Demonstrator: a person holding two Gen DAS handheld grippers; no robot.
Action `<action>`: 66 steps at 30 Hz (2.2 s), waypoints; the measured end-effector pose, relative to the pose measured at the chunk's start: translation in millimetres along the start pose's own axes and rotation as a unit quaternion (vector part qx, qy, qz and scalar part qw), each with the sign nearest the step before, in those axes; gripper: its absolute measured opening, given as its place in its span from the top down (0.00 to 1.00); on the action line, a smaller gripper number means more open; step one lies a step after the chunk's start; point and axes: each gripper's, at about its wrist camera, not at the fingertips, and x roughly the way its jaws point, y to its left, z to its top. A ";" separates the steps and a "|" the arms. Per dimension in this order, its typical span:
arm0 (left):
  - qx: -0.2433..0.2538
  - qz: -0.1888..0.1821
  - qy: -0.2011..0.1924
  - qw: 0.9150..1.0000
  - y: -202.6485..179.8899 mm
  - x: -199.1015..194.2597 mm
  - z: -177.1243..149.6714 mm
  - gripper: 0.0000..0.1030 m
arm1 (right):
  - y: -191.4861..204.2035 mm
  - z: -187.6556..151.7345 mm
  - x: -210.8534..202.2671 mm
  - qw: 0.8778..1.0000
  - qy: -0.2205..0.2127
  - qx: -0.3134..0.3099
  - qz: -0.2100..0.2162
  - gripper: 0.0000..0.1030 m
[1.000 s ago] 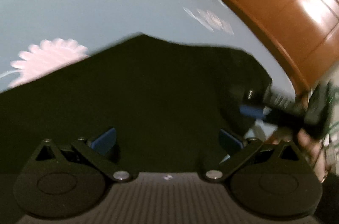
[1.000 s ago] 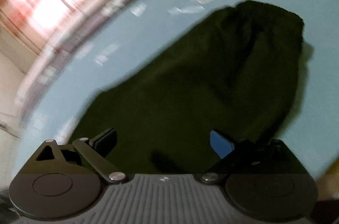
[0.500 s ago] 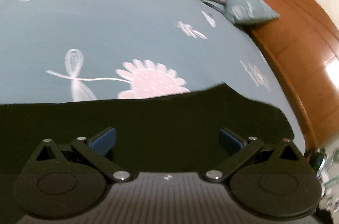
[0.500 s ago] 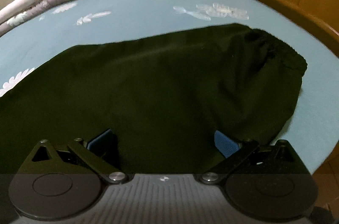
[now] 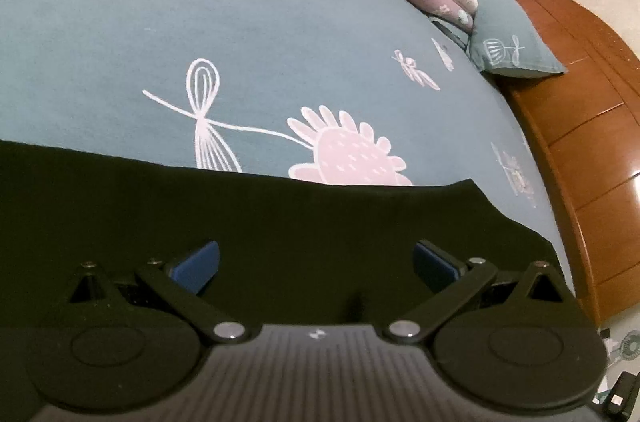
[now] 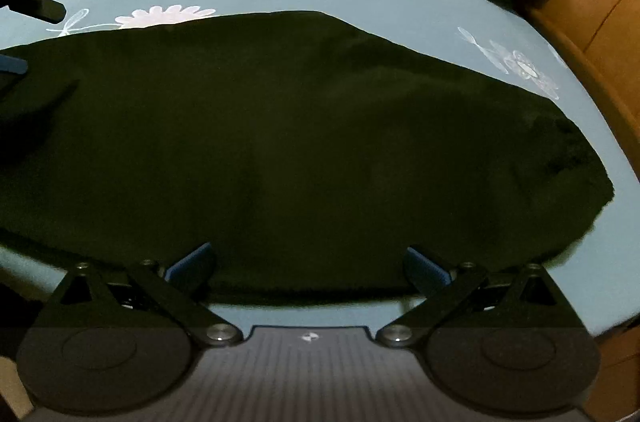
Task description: Fold clothes
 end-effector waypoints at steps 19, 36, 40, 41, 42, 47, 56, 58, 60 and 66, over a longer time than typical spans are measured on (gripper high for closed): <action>-0.003 0.042 -0.018 0.999 14.0 -20.2 0.5 0.01 | 27.0 29.0 -9.9 0.996 -0.039 0.021 0.084 0.00; -0.007 0.045 -0.027 0.999 20.3 -24.1 2.2 0.01 | 26.2 35.1 7.0 0.987 -0.032 0.056 0.149 0.00; -0.001 0.053 -0.024 0.998 16.4 -23.2 0.7 0.01 | 29.6 31.7 20.7 0.988 -0.016 0.054 0.147 0.00; -0.001 0.054 -0.023 0.998 14.2 -22.6 0.0 0.01 | 31.3 29.7 20.3 0.988 -0.023 0.047 0.144 0.00; 0.003 0.051 -0.022 0.998 9.4 -22.0 -1.7 0.01 | 32.4 28.8 20.3 0.989 -0.026 0.042 0.142 0.00; 0.050 0.026 -0.008 0.998 -23.1 -15.2 -15.9 0.01 | 33.5 32.1 23.2 0.989 -0.026 0.041 0.138 0.00; 0.021 0.065 -0.037 0.997 -6.7 -29.2 -11.0 0.01 | 31.8 32.6 24.4 0.989 -0.028 0.045 0.137 0.00; -0.002 0.083 -0.065 0.994 17.1 -50.3 2.6 0.01 | 32.3 32.2 24.5 0.989 -0.029 0.043 0.136 0.00; -0.047 0.114 -0.089 0.988 51.2 -70.0 13.7 0.01 | 32.9 32.5 24.4 0.990 -0.028 0.041 0.134 0.00; -0.204 0.025 -0.072 0.976 152.2 -101.0 14.2 0.01 | 35.5 35.1 25.7 0.991 -0.028 0.041 0.124 0.00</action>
